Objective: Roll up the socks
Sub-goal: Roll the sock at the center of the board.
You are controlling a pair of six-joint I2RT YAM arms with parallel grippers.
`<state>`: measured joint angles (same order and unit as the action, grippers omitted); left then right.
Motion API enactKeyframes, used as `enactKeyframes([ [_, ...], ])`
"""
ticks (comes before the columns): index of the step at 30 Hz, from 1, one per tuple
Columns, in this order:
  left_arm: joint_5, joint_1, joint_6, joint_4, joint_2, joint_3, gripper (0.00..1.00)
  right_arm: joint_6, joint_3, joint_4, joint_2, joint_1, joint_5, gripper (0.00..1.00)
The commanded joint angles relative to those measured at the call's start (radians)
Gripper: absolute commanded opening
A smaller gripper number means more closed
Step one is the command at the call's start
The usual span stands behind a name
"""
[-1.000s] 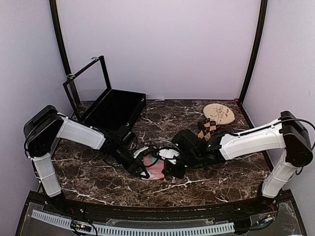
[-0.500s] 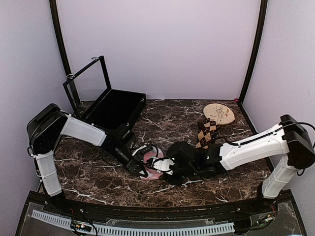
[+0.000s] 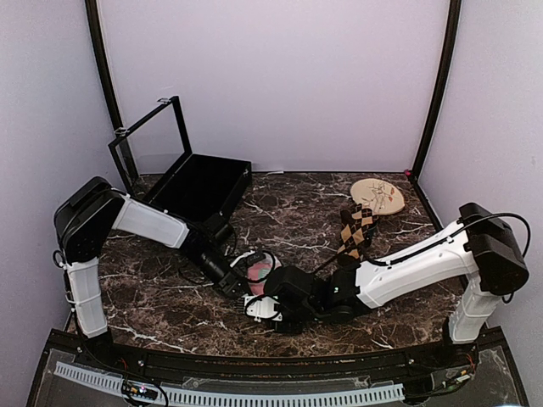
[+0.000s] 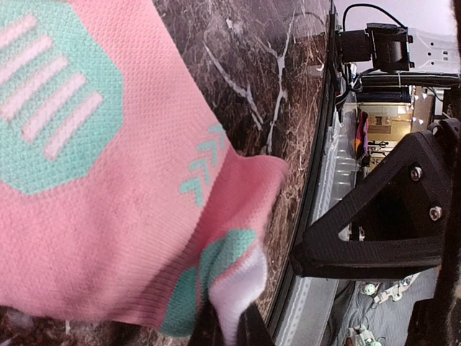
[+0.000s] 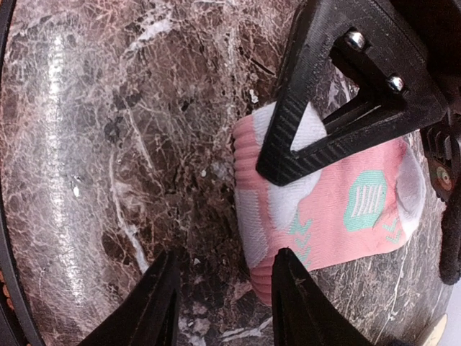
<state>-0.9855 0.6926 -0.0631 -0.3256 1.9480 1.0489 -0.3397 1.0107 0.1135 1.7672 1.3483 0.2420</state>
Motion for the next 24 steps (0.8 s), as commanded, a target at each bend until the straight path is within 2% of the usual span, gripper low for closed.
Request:
enactKeyframes([
  [1, -0.037, -0.005, 0.02, -0.049, 0.016, 0.021, 0.0, -0.046, 0.022, -0.01, 0.028, 0.017, 0.051, 0.41],
  [24, -0.086, -0.009, 0.084, -0.135, 0.065, 0.072, 0.0, -0.155, 0.048, -0.038, 0.114, 0.007, 0.101, 0.37],
])
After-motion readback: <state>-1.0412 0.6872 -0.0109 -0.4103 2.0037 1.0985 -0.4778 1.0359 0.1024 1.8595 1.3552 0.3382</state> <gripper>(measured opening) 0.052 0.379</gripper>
